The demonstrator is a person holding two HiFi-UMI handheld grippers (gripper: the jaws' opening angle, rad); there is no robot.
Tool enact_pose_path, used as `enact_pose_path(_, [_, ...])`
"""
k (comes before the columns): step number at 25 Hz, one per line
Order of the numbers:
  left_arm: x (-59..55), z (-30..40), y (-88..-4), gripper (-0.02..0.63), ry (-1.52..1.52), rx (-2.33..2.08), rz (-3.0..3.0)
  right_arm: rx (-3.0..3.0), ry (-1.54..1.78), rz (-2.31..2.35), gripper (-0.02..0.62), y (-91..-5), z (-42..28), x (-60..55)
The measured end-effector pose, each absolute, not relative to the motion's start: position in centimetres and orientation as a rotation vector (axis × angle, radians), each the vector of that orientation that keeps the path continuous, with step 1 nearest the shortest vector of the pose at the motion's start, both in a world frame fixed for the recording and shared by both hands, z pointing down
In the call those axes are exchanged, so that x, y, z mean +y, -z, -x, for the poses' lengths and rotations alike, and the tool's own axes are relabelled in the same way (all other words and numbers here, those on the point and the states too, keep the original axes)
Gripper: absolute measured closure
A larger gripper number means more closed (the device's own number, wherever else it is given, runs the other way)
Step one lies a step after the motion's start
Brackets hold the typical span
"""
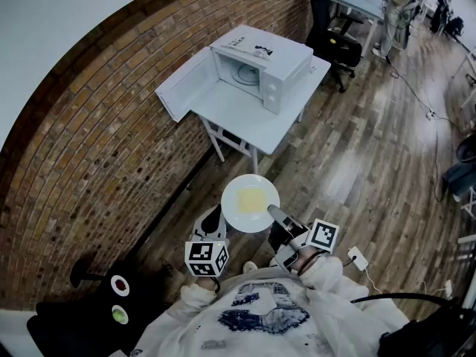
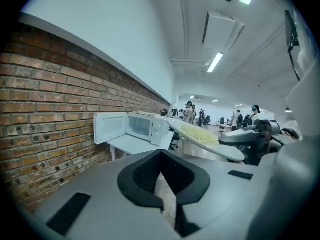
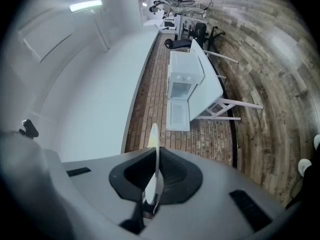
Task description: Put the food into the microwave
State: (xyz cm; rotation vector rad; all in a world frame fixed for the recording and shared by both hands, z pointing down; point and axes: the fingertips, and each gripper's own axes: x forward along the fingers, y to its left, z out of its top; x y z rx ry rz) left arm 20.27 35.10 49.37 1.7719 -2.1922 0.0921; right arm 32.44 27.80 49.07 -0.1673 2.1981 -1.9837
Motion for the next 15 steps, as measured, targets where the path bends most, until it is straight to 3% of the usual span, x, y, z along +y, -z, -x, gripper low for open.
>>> enact_pose_path(15, [32.8, -21.7, -50.3, 0.598, -0.088, -2.201, -1.717, 2.193, 2.019, 0.146, 0.571, -49.8, -33.8, 24.8])
